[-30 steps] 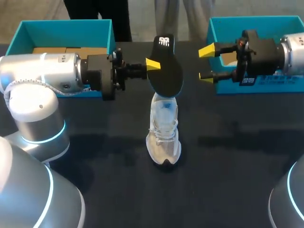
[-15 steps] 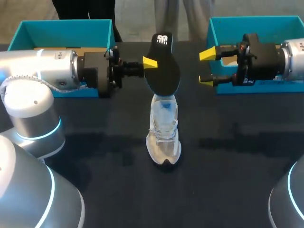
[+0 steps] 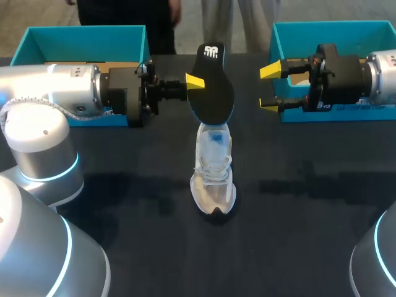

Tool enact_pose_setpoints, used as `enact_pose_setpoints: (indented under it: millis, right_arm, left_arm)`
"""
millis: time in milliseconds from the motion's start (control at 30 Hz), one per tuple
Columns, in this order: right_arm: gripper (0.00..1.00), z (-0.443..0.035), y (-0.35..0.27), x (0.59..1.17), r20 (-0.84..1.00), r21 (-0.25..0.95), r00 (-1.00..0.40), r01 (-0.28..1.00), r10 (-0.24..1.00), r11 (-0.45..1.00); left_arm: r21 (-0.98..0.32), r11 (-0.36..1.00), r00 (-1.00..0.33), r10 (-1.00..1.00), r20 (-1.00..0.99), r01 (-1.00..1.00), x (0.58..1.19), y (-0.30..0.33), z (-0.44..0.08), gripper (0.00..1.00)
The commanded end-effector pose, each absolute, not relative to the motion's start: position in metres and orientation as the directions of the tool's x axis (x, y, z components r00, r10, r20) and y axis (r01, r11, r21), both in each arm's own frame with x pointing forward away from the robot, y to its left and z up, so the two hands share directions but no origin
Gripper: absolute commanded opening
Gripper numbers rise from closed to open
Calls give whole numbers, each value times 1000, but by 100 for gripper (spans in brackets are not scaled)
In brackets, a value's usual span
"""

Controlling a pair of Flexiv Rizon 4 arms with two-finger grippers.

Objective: Take the shoe out of the shoebox, open the shoe tongue, remove and reinsert the insole, then place the shoe into the shoebox

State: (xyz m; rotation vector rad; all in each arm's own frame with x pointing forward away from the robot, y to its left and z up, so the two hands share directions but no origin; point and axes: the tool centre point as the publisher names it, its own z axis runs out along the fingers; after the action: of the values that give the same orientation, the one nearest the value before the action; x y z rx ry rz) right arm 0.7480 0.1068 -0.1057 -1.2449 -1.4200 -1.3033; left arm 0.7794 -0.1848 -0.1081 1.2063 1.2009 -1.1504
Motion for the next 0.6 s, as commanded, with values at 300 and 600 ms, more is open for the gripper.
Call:
enact_pose_setpoints:
  millis: [300,600]
  right_arm:
    - [100,-106,108,748,976,178,-173,984,133,-27]
    - [100,-106,108,748,976,178,-173,984,133,-27]
  left_arm:
    - [-439,-19,-433,133,-892,898,776,-173,-101,0]
    - [-847,127,-854,152,-497,516,757,-175,-107,0]
